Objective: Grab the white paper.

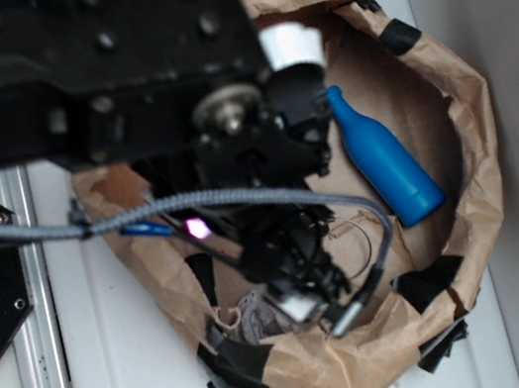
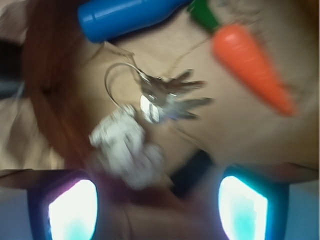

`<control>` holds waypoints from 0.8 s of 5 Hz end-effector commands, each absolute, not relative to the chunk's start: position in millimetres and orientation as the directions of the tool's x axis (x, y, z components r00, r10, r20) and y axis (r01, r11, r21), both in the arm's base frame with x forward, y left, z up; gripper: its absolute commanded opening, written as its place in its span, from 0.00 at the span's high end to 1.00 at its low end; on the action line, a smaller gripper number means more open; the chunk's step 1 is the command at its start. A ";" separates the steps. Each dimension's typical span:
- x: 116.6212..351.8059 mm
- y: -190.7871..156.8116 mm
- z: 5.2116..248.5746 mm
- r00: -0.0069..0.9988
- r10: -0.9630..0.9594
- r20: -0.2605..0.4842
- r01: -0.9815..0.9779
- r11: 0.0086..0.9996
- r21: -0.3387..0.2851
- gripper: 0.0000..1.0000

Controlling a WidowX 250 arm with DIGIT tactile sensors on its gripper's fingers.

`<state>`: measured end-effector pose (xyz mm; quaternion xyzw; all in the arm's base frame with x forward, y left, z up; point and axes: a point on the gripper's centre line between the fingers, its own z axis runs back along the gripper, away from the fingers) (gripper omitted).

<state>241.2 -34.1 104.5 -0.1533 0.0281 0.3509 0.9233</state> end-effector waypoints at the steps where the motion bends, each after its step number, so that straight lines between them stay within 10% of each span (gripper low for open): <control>1: 266.4 -37.3 59.7 0.767 0.625 -0.146 -0.635 0.708 -0.308 0.00; 3: 245.4 -111.1 35.5 0.826 0.493 -0.274 -0.561 0.767 -0.311 0.00; 4: 227.7 -122.3 26.5 0.832 0.469 -0.297 -0.544 0.794 -0.271 1.00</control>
